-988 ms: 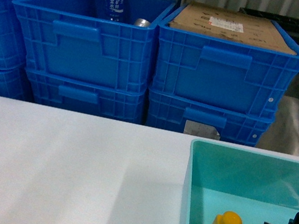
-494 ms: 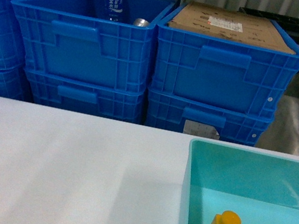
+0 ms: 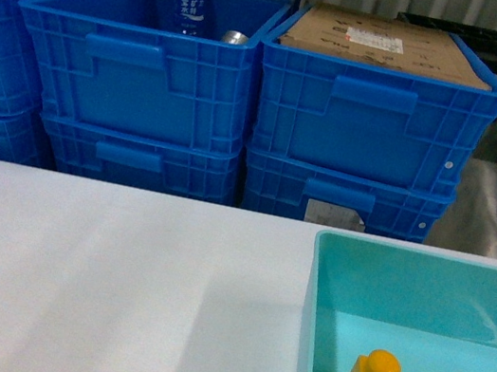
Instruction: Pick red block from blue box to shelf
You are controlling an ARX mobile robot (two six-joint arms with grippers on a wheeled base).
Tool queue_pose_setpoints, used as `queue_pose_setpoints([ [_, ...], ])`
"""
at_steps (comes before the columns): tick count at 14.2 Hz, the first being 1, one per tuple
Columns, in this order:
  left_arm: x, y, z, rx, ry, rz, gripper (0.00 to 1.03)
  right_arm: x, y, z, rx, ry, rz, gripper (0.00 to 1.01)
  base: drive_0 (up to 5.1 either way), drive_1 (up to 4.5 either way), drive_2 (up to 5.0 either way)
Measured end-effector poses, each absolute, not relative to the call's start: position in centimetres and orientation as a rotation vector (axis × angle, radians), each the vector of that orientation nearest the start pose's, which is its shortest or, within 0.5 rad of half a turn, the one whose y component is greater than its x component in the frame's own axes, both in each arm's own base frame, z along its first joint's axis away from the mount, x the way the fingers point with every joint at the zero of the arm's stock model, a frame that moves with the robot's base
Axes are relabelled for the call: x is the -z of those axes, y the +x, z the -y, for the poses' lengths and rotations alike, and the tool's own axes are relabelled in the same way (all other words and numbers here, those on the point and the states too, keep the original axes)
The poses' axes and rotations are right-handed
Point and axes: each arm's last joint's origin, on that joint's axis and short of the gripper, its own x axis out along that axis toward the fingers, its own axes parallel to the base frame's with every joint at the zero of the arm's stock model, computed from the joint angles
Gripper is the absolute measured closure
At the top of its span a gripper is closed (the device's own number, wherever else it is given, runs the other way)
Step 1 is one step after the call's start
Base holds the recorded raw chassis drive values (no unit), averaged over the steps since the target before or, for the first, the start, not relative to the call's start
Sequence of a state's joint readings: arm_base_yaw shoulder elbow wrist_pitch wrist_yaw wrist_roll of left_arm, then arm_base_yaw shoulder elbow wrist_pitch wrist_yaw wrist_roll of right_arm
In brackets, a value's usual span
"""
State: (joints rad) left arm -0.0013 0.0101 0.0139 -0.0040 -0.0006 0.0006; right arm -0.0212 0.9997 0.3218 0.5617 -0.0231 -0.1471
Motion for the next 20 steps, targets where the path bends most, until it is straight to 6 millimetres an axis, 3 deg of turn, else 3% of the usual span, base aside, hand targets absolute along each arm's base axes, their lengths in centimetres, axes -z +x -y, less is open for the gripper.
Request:
queue_pose_setpoints([
  [3, -16.7, 9.7, 0.0, 0.0, 0.0, 0.0, 0.05, -21.4, 19.5, 1.3, 0.046, -0.093, -0.029, 0.75, 0.0, 0.0, 0.0],
  [5, -16.7, 9.7, 0.0, 0.001, 0.0, 0.0, 0.05, -20.3, 17.5, 1.3, 0.061, -0.015, -0.006, 0.75, 0.0, 0.0, 0.0],
  [7, -16.7, 9.7, 0.0, 0.001, 0.0, 0.0, 0.05, -20.1, 16.9, 1.1, 0.057, -0.014, -0.01, 0.75, 0.0, 0.0, 0.0],
  [20, -16.7, 9.7, 0.0, 0.001, 0.0, 0.0, 0.05, -20.2, 15.5, 0.9, -0.017, 0.092, -0.037, 0.75, 0.0, 0.0, 0.0],
])
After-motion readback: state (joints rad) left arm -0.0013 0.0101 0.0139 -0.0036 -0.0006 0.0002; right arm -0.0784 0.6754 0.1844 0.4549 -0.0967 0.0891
